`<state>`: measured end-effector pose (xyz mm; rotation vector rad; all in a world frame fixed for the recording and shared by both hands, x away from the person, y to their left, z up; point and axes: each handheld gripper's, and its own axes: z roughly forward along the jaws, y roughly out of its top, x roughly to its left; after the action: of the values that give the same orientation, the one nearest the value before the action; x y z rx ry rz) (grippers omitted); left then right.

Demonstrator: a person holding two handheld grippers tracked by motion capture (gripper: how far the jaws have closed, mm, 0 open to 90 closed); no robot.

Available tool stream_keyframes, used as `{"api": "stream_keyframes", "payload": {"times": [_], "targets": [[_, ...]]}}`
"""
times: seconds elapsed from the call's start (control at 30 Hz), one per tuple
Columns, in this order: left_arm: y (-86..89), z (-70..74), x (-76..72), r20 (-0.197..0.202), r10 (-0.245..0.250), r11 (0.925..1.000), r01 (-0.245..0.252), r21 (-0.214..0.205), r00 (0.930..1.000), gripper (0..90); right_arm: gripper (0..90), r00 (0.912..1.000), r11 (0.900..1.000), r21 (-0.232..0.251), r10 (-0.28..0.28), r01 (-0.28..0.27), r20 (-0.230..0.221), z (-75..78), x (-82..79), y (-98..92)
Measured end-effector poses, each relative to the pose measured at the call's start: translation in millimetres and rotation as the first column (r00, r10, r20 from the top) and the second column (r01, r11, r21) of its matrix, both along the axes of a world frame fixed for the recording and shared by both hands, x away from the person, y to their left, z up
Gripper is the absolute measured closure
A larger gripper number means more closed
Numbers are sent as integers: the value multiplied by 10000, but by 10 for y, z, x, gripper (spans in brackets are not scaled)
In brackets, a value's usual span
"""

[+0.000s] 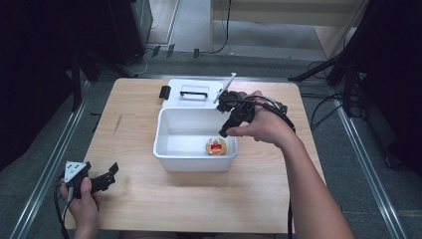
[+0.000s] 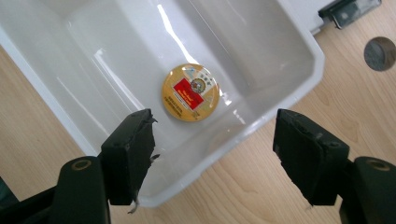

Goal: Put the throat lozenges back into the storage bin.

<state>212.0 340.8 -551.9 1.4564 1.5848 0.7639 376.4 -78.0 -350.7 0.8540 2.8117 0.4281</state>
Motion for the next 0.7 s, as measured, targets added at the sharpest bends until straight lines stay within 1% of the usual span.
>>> {"api": "stream_keyframes", "payload": {"times": [0.1, 0.13, 0.17, 0.2, 0.23, 0.3, 0.33, 0.37, 0.4, 0.43, 0.5, 0.53, 0.57, 0.6, 0.63, 0.67, 0.7], "targets": [[-2, 0, 0, -4, -4, 10000, 4, 15, 10000, 0, 291, 9999, 9999, -9, -142, 142, 39, 12, -5, -57], [-2, 1, -2, -7, -12, 10000, 12, 25, 10000, 0, 289, 9996, 9996, 27, -281, 281, 42, 23, -10, -134], [-2, 1, -2, -7, -12, 10000, 12, 25, 10000, 0, 289, 9996, 9996, 27, -281, 281, 42, 23, -10, -134], [0, 1, -2, -10, -22, 10000, 22, 39, 10000, 0, 288, 9992, 9992, 54, -402, 402, 3, 28, -11, -205], [0, 1, -2, -10, -22, 10000, 22, 39, 10000, 0, 288, 9992, 9992, 54, -402, 402, 3, 28, -11, -205], [-1, 1, -3, -10, -25, 10000, 25, 53, 10000, 0, 287, 9983, 9984, 27, -573, 573, -44, 27, -12, -272], [-1, 1, -3, -9, -24, 10000, 24, 55, 10000, 0, 287, 9980, 9980, 62, -633, 633, -45, 21, -12, -342], [-2, 0, -2, 0, -17, 10000, 17, 48, 10000, 0, 287, 9980, 9980, 62, -633, 633, -45, 21, -12, -342], [-2, 0, -2, 4, -19, 10000, 19, 53, 10000, 0, 287, 9970, 9970, 54, -767, 767, -55, 15, -13, -409], [-2, 0, -2, 4, -19, 10000, 19, 53, 10000, 0, 287, 9970, 9970, 54, -767, 767, -55, 15, -13, -409], [-3, 0, -1, -7, -21, 10000, 21, 54, 10000, 0, 287, 9957, 9957, 28, -924, 924, -83, 2, -16, -470], [-7, -1, 0, 20, -8, 10000, 8, 61, 10000, 0, 284, 9949, 9949, -26, -1010, 1010, -83, -20, -19, -530], [-7, -1, 0, 20, -8, 10000, 8, 61, 10000, 0, 284, 9949, 9949, -26, -1010, 1010, -83, -20, -19, -530], [-9, 0, -1, 9, -1, 10000, 1, 63, 10000, 0, 285, 9933, 9934, -29, -1146, 1146, -126, -48, -26, -588], [-9, 0, -2, 12, -1, 10000, 1, 65, 10000, 0, 285, 9933, 9934, -29, -1146, 1146, -126, -48, -26, -588], [-7, 0, -4, 11, -29, 10000, 29, 68, 10000, 0, 283, 9926, 9927, -20, -1205, 1205, -171, -88, -32, -649], [-7, 0, -4, 11, -29, 10000, 29, 68, 10000, 0, 283, 9926, 9927, -20, -1205, 1205, -171, -88, -32, -649]]}}
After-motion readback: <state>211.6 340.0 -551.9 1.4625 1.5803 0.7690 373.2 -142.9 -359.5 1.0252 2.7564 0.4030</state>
